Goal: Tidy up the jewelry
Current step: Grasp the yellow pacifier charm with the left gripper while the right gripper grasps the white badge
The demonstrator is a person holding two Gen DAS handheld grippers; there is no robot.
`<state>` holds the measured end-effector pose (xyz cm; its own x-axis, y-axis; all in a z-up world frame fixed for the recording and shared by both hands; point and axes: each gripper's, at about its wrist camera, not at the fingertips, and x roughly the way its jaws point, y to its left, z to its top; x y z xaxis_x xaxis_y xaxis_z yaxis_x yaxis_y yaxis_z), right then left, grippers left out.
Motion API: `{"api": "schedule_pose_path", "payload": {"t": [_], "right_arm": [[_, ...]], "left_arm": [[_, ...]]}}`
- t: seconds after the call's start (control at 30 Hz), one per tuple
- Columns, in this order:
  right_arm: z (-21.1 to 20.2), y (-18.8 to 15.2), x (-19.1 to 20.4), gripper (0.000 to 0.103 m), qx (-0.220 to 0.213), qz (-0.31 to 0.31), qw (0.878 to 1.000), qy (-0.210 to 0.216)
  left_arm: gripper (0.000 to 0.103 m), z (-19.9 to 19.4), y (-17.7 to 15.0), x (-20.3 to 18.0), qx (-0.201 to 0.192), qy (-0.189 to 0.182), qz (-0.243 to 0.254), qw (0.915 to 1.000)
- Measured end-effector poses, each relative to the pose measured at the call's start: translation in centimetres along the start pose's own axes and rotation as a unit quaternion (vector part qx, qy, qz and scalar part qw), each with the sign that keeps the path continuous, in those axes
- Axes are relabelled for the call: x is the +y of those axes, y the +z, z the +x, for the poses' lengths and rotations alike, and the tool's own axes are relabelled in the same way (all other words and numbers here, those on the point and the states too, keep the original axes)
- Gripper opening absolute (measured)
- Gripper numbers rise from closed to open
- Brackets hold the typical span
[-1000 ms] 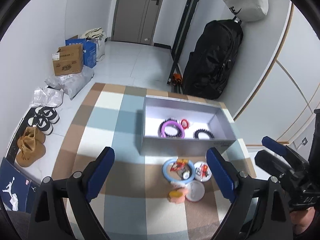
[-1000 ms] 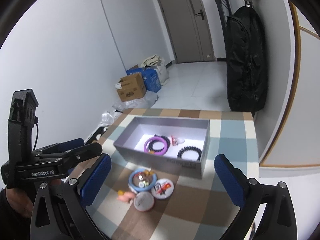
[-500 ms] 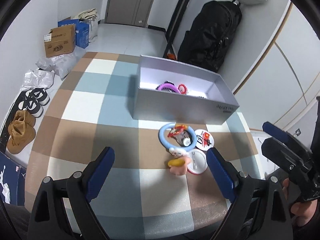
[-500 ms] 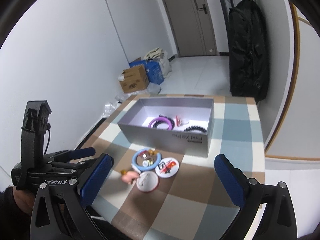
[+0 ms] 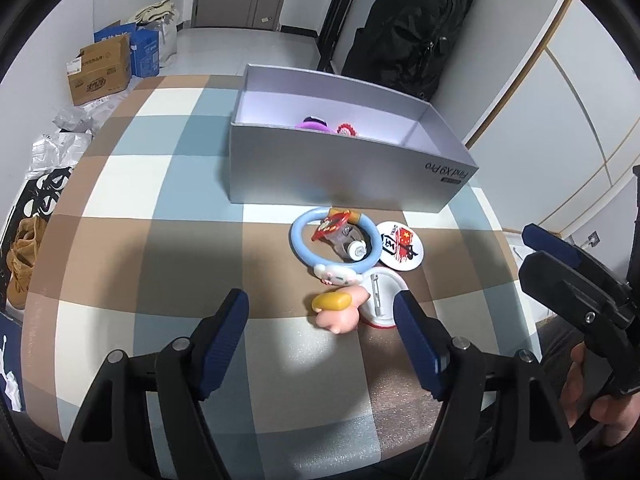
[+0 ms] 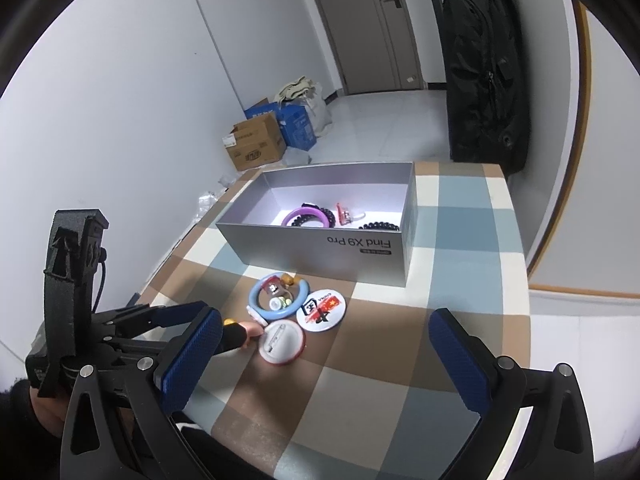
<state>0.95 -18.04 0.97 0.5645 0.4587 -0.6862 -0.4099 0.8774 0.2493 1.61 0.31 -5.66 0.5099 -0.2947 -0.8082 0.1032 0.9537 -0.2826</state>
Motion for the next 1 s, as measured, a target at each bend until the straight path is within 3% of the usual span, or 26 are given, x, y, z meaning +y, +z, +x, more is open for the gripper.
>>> {"api": "schedule_pose_path", "payload": {"t": [0.03, 0.07, 0.13, 0.27, 0.67, 0.87, 1.0], "right_arm": [[0.1, 0.0, 0.0, 0.103, 0.003, -0.001, 1.000, -0.002], [0.1, -0.1, -0.1, 0.103, 0.004, -0.001, 1.000, -0.002], [0.1, -0.1, -0.3, 0.103, 0.006, 0.002, 1.000, -0.004], [0.1, -0.2, -0.9, 0.103, 0.007, 0.010, 1.000, -0.008], [0.4, -0.4, -1.1, 0.103, 0.023, 0.014, 1.000, -0.013], [1.2, -0.7, -1.0, 0.103, 0.034, 0.012, 0.999, -0.021], [1.8, -0.8, -0.1, 0.103, 0.045, 0.000, 0.999, -0.006]], "left_arm": [[0.066, 0.1, 0.0, 0.0, 0.003, 0.002, -0.001, 1.0000], [0.055, 0.3, 0.0, 0.1, 0.005, 0.001, -0.002, 1.0000], [0.052, 0.4, 0.1, 0.2, 0.005, 0.000, -0.005, 1.0000], [0.025, 0.7, 0.2, -0.2, 0.014, -0.025, 0.000, 0.9996], [0.025, -0.2, 0.0, 0.7, 0.025, -0.058, -0.016, 0.9979], [0.025, -1.9, 0.6, 1.9, 0.000, -0.071, -0.041, 0.9966], [0.025, -3.2, 0.7, 3.3, -0.022, -0.072, -0.064, 0.9951]]}}
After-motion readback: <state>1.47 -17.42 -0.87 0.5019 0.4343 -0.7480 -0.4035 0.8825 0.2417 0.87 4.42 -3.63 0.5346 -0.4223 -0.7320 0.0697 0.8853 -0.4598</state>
